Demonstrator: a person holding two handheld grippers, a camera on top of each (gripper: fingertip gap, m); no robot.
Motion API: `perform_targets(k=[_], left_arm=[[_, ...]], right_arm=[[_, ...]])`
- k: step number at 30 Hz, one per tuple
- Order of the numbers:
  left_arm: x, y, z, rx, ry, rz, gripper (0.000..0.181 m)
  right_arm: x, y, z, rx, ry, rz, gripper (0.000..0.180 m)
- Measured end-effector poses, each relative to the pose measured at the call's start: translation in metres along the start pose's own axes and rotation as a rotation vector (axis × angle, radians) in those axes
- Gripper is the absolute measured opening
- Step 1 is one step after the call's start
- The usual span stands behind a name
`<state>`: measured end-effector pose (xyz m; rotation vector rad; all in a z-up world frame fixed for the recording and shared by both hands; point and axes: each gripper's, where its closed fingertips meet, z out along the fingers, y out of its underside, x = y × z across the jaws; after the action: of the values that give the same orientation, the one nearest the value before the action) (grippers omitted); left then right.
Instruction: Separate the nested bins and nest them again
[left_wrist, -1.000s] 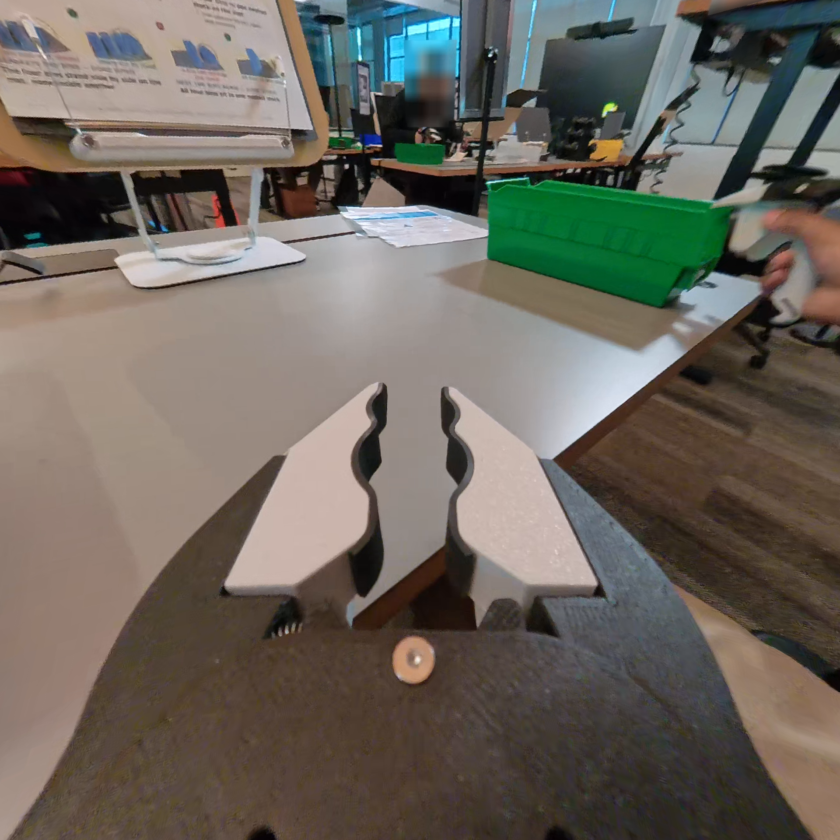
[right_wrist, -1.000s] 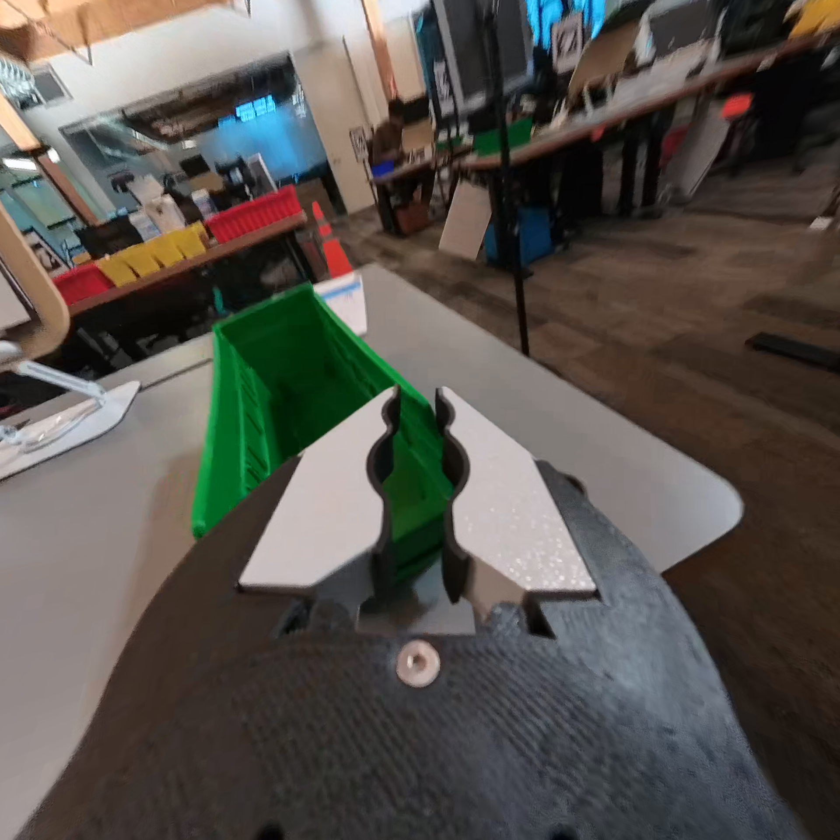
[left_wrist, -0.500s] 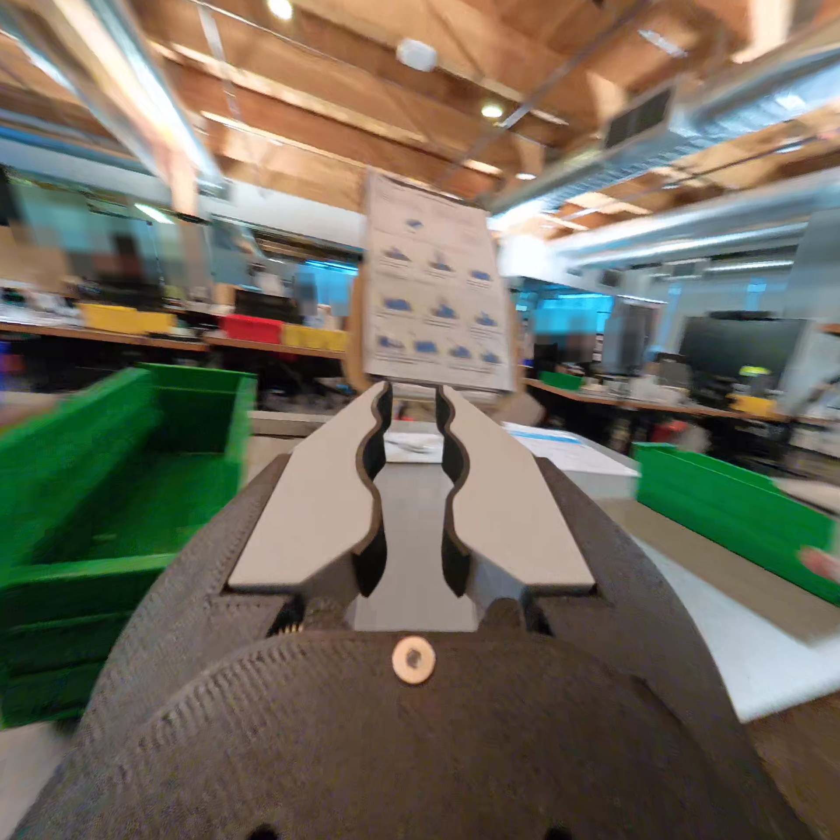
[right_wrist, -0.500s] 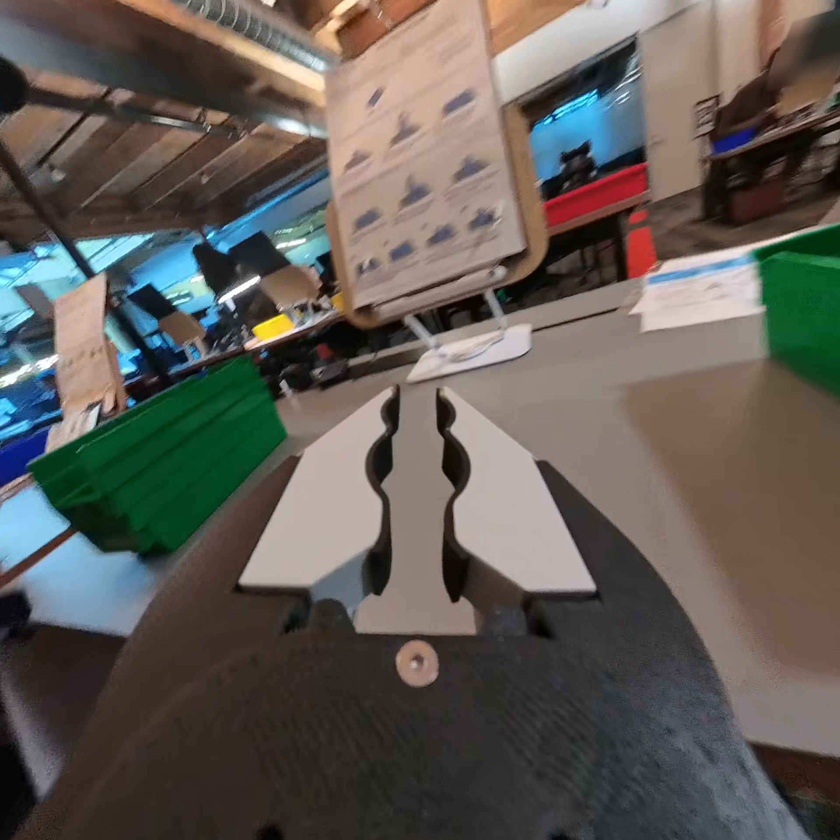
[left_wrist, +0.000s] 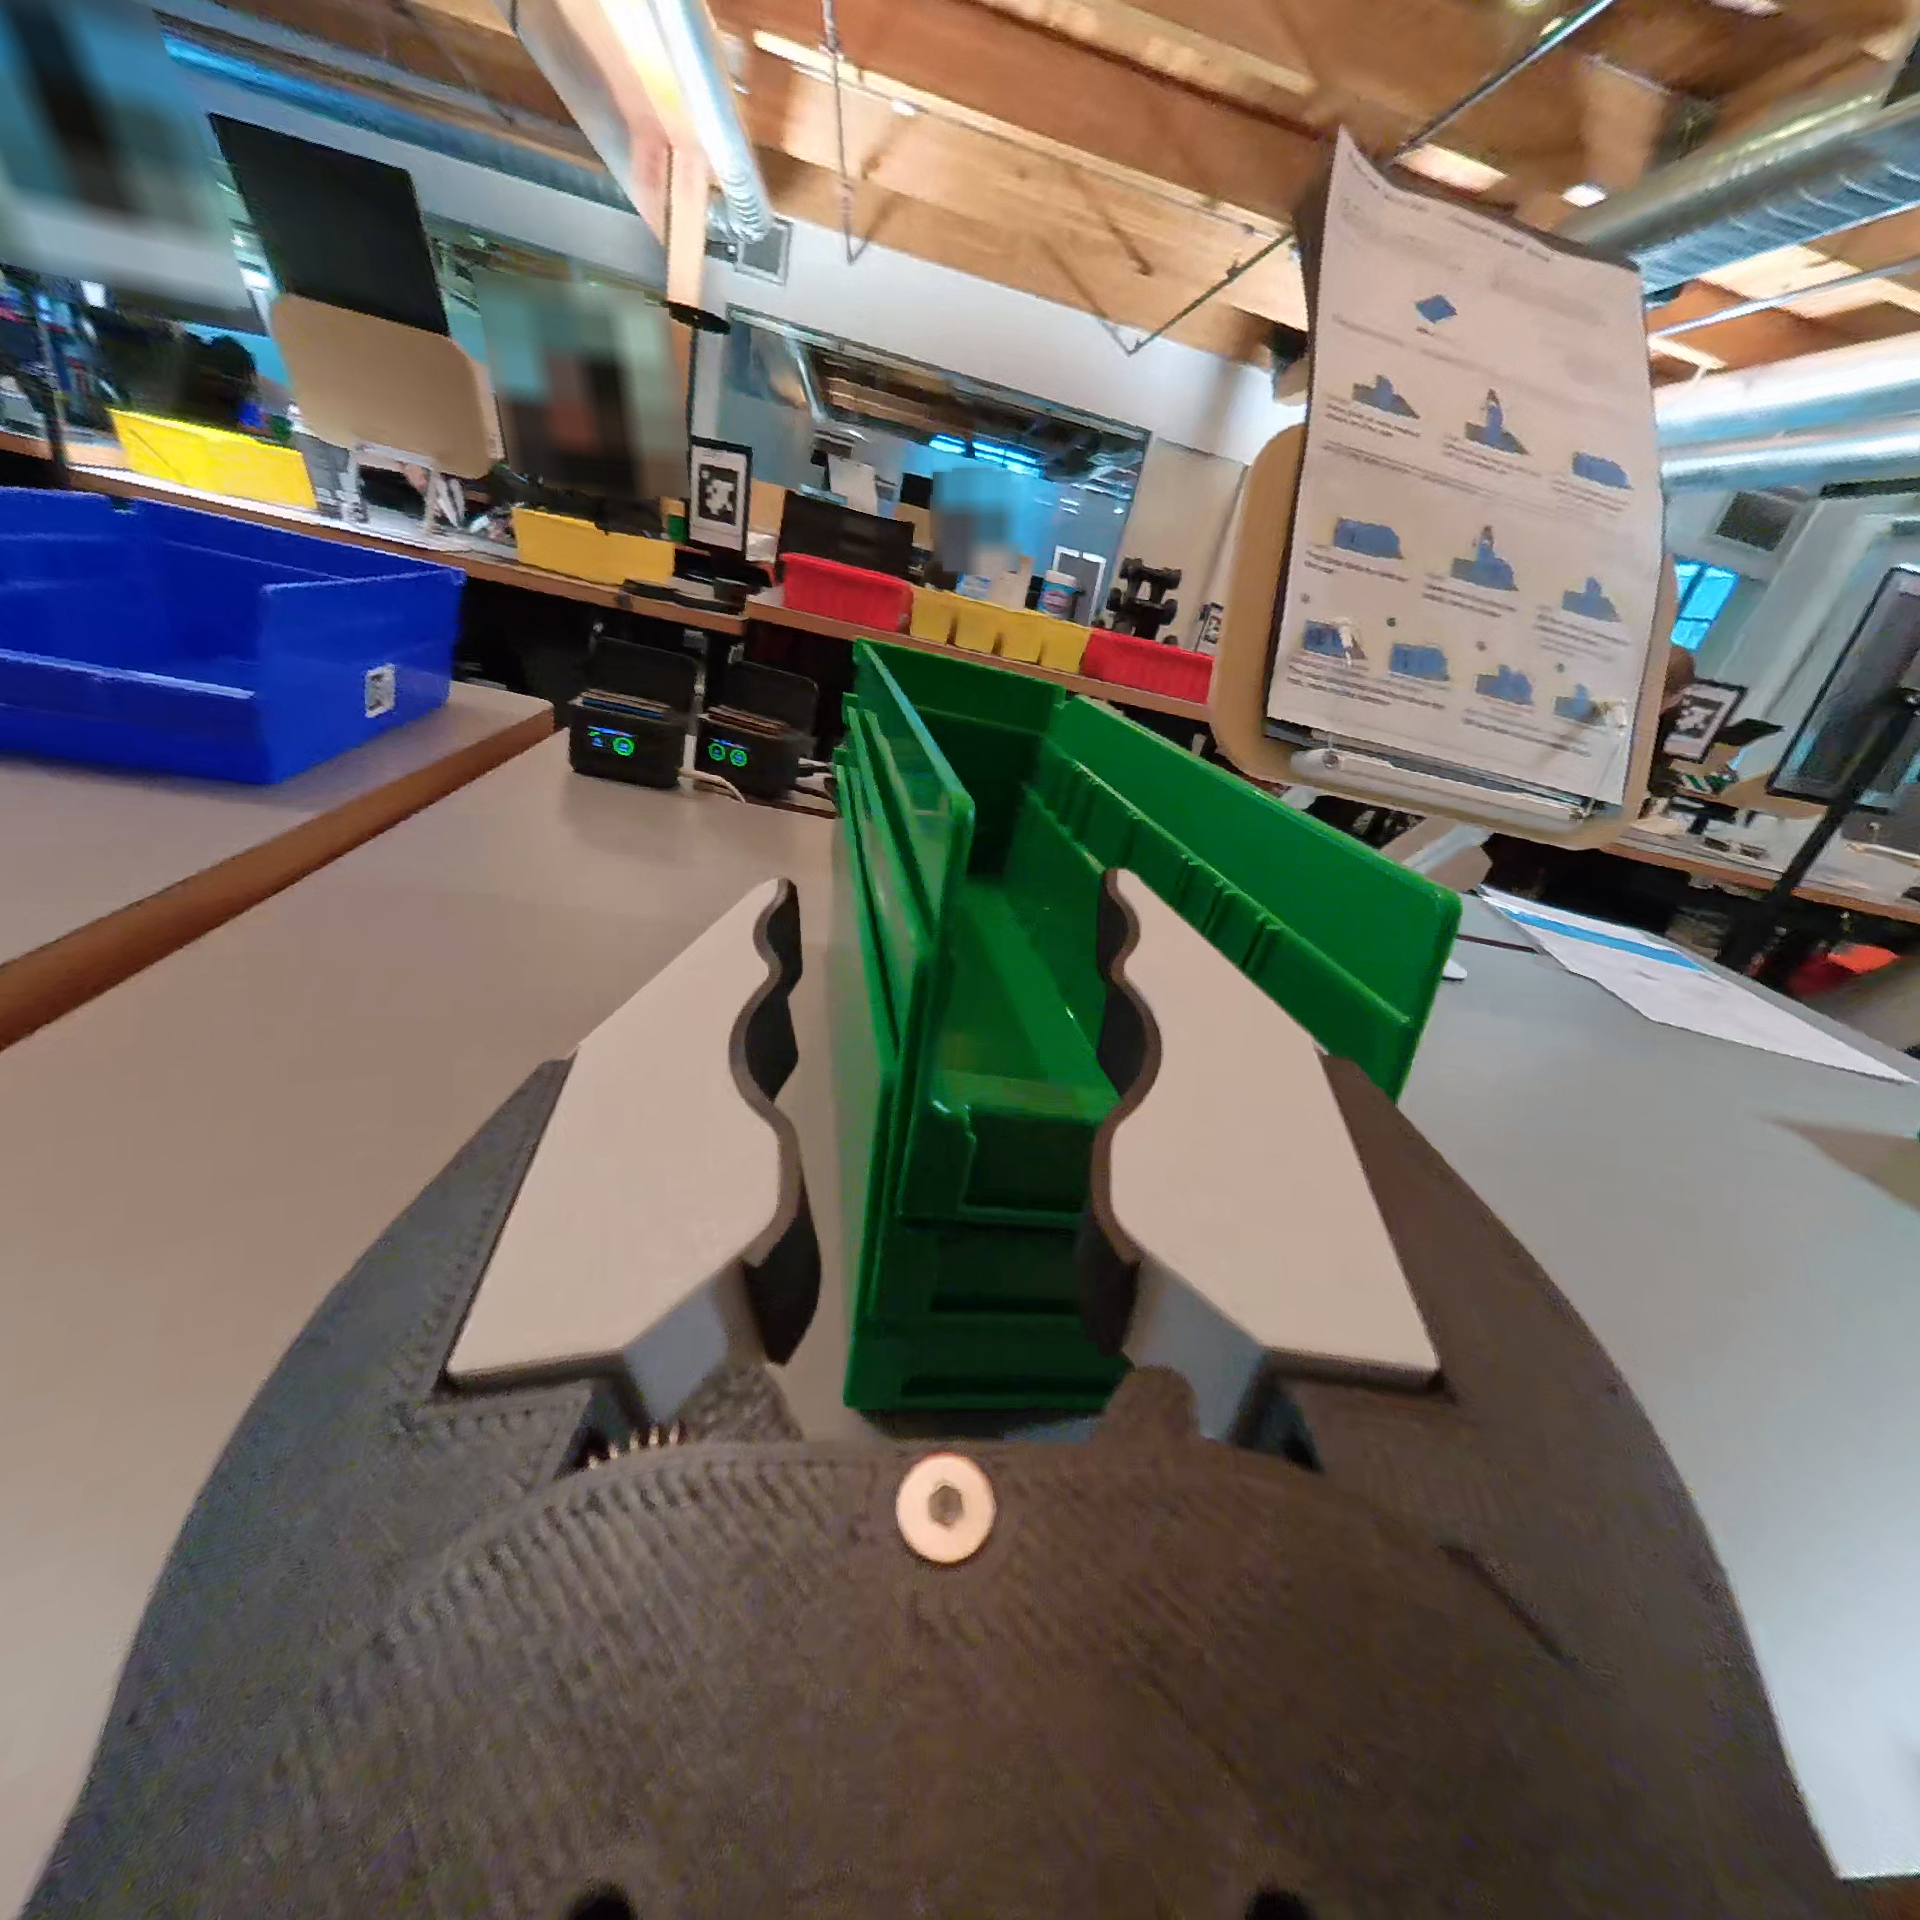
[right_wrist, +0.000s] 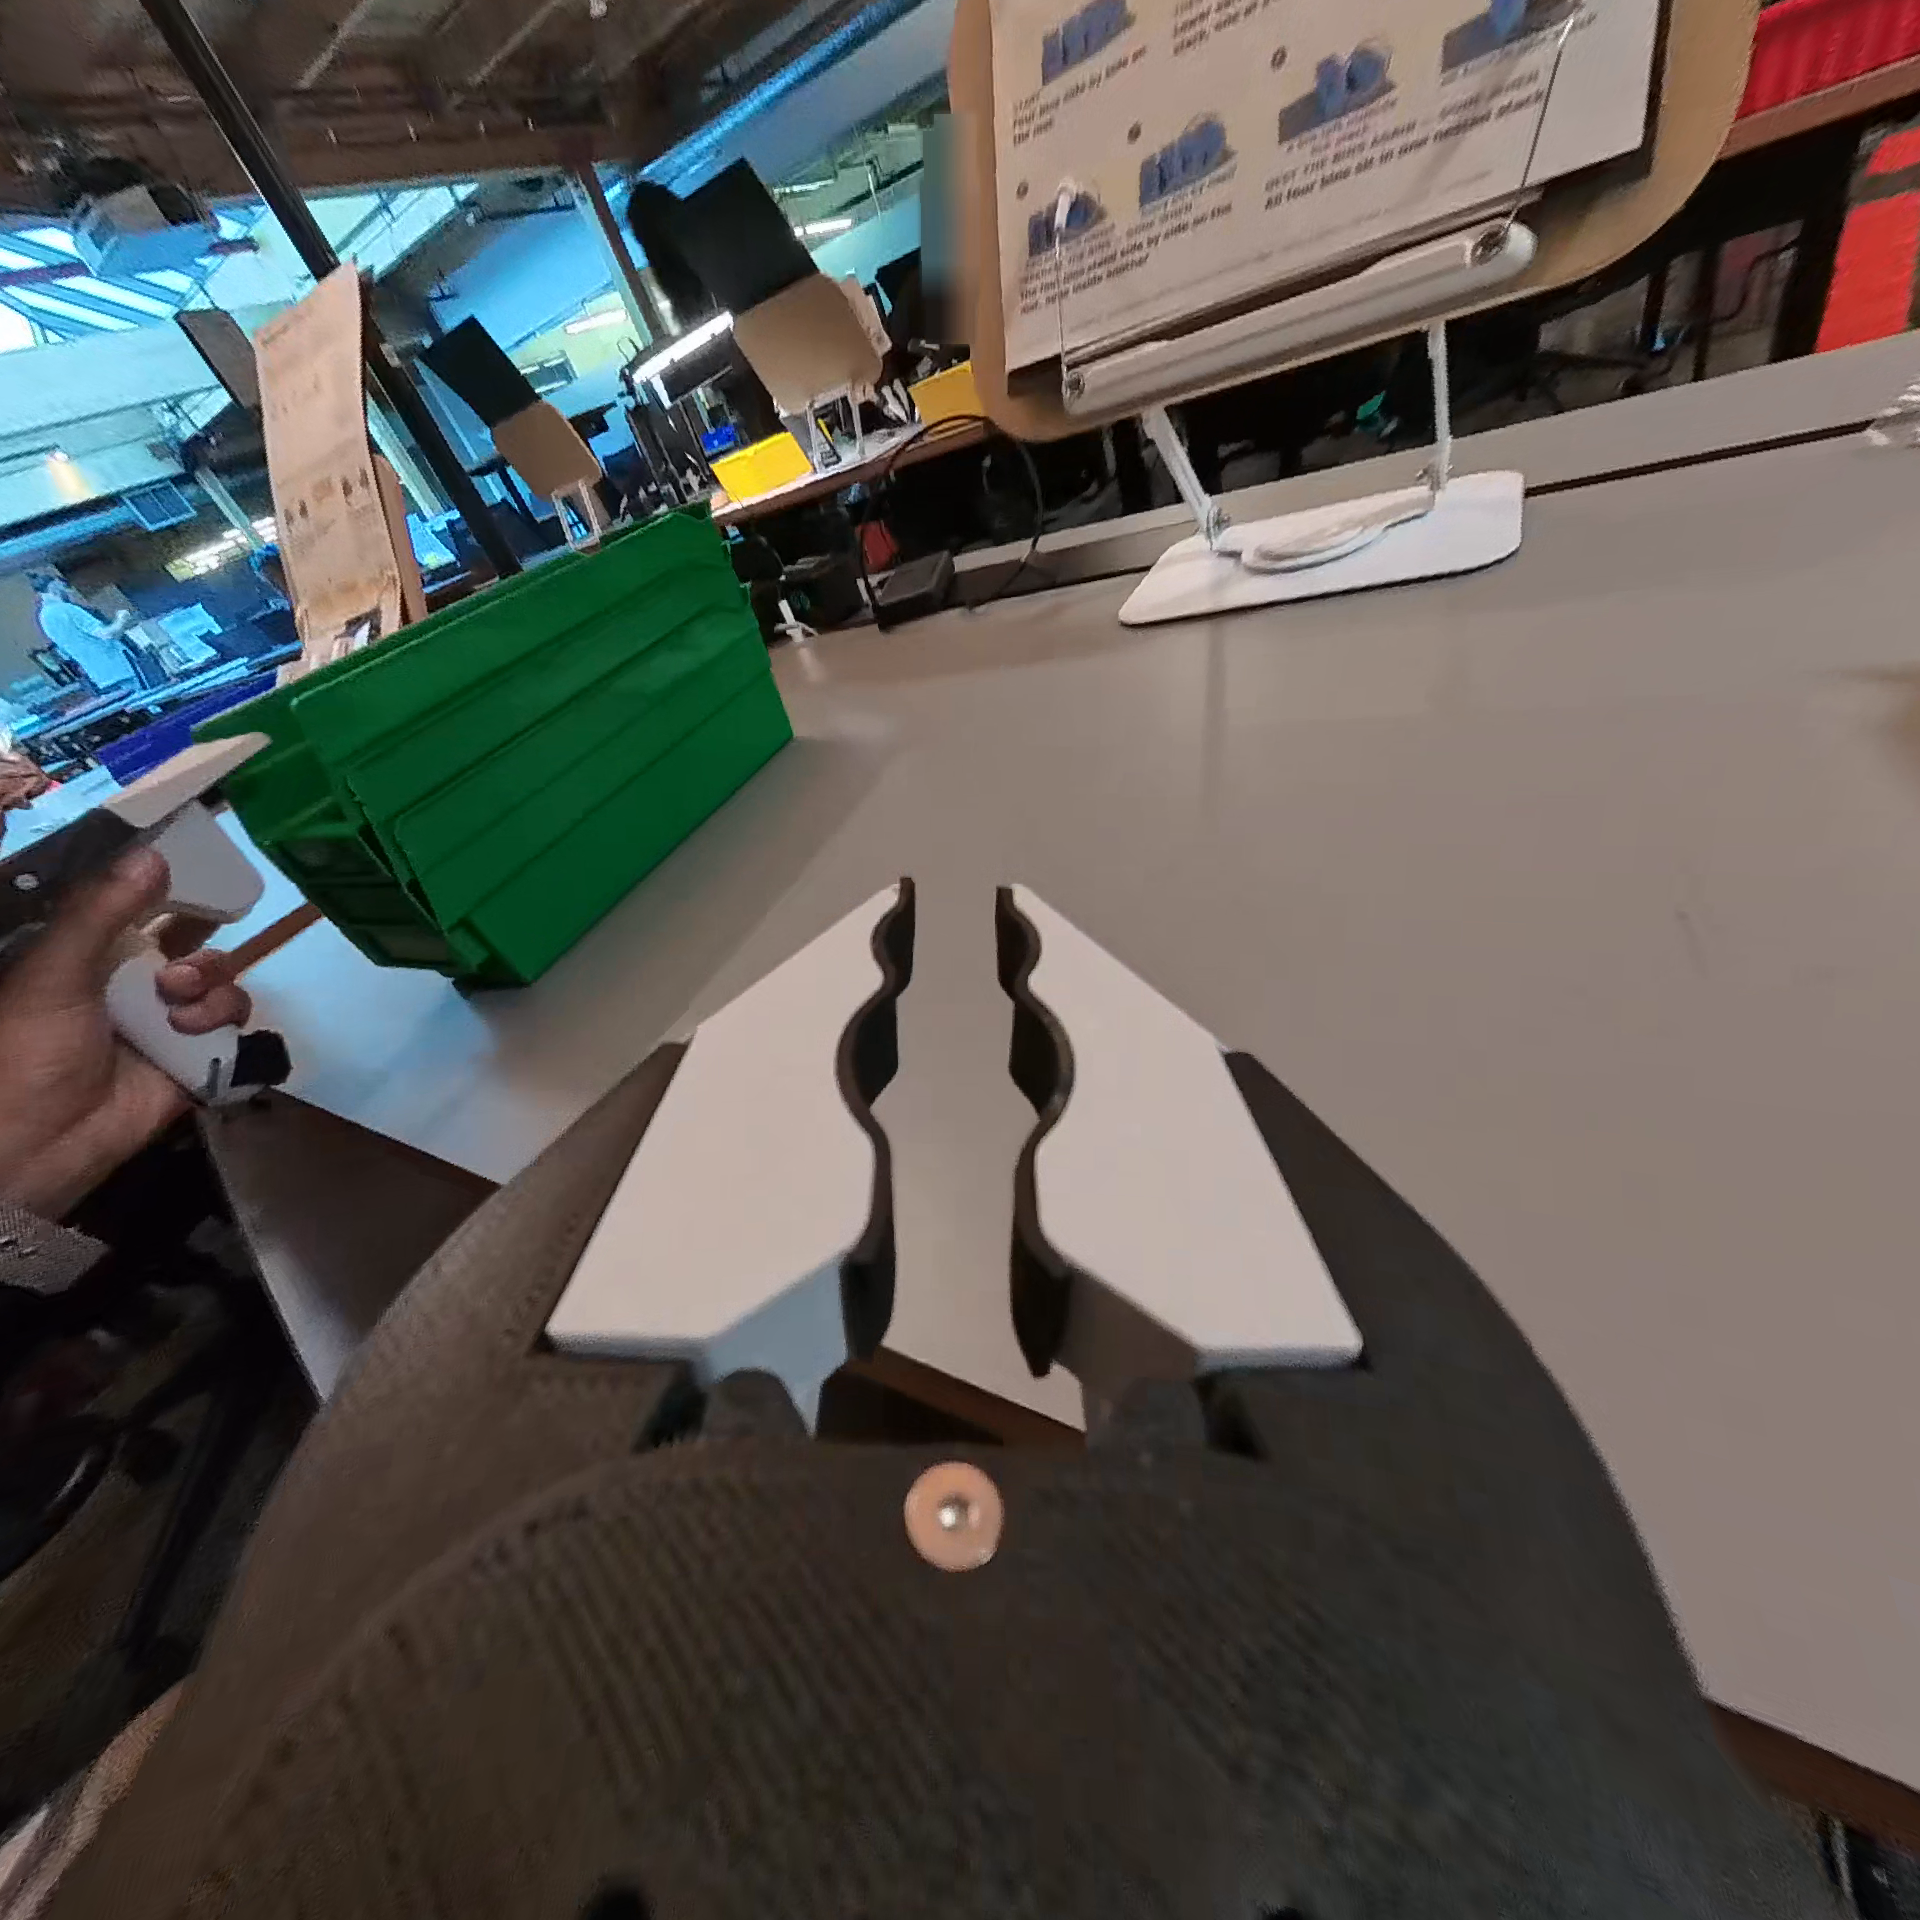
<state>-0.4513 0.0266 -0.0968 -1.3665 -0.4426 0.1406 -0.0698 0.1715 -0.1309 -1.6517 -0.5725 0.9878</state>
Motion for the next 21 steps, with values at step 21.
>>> perform_targets(k=[21], left_arm=[[-0.006, -0.002, 0.021, -0.002, -0.158, 0.074, 0.000]], right_arm=[[0.014, 0.002, -0.033, 0.010, 0.061, 0.008, 0.010]])
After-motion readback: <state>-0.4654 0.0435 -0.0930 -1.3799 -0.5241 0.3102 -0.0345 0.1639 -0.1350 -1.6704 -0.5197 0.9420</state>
